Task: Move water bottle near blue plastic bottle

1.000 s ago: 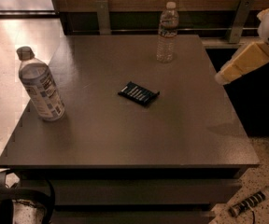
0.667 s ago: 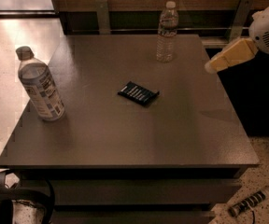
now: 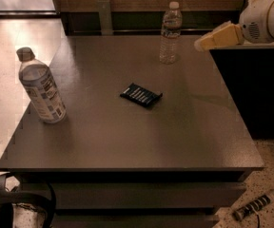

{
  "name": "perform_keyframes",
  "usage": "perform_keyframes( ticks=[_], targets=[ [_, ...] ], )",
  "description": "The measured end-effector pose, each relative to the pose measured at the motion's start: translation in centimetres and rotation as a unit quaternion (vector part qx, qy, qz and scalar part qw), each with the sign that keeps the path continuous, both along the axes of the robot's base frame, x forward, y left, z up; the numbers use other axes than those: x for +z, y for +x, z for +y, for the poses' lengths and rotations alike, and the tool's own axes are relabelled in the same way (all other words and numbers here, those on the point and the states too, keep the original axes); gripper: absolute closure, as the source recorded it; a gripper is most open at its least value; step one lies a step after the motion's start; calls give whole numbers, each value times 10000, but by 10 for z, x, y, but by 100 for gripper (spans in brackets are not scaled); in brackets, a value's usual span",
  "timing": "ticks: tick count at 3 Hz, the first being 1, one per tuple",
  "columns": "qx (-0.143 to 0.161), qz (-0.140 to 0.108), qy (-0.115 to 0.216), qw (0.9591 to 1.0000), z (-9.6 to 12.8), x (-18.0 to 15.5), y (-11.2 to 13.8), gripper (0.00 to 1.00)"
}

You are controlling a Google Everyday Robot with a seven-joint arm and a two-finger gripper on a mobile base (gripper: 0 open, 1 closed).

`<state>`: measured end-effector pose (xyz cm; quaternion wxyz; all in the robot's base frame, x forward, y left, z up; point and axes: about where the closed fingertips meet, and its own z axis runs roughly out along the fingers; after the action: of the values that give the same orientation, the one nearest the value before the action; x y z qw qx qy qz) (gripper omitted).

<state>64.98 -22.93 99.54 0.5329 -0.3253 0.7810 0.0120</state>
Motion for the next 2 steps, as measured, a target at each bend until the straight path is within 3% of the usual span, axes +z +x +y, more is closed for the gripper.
perform_keyframes(
  ticks=[1,2],
  targets=[
    [0,0,0,10000,0,0,0,0],
    [226,41,180,9996,12,-10,25,0]
  ],
)
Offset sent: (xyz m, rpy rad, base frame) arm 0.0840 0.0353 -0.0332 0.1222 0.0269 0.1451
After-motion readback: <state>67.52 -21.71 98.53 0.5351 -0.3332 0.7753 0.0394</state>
